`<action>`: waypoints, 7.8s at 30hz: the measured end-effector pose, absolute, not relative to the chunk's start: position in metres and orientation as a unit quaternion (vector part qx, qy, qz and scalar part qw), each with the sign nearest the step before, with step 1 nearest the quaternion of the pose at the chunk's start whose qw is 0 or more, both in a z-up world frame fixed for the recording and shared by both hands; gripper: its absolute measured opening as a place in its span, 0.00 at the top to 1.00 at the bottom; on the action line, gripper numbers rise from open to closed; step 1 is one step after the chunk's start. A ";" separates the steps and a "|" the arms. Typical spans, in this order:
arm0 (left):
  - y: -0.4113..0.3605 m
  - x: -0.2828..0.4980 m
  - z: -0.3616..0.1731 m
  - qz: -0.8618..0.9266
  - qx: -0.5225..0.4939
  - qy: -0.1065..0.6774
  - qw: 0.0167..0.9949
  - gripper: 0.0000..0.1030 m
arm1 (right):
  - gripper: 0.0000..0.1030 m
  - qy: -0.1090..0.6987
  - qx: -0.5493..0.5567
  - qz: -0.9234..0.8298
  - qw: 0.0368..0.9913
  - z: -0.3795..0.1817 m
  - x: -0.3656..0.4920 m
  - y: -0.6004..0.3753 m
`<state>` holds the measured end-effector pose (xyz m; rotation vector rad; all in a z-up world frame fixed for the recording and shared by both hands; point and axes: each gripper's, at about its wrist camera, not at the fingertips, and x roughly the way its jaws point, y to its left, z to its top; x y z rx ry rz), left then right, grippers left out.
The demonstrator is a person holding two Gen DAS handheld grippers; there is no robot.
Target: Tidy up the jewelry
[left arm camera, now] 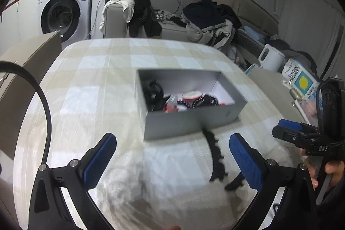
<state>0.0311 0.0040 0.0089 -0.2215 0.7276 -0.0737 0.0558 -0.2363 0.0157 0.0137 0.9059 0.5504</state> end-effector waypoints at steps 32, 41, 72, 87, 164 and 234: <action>0.029 0.008 -0.014 -0.030 -0.127 0.384 0.914 0.01 | 0.01 0.450 -0.188 0.311 0.816 -0.039 0.017 -0.149; 0.027 0.012 -0.016 -0.036 -0.131 0.392 0.910 0.01 | 0.12 0.442 -0.166 0.301 0.829 -0.035 0.020 -0.160; -0.057 0.058 -0.031 -0.146 -0.031 0.435 0.888 0.68 | 0.12 0.429 -0.030 0.264 0.863 -0.010 0.049 -0.238; -0.045 0.046 -0.005 -0.140 -0.043 0.387 0.910 0.86 | 0.12 0.405 -0.022 0.283 0.869 0.007 0.047 -0.232; 0.017 0.098 0.022 -0.104 -0.080 0.322 0.938 0.86 | 0.08 0.375 -0.031 0.361 0.853 0.027 0.120 -0.141; 0.021 0.032 0.004 0.027 -0.072 0.232 0.970 0.01 | 0.00 0.209 -0.054 0.370 0.904 0.022 0.056 -0.178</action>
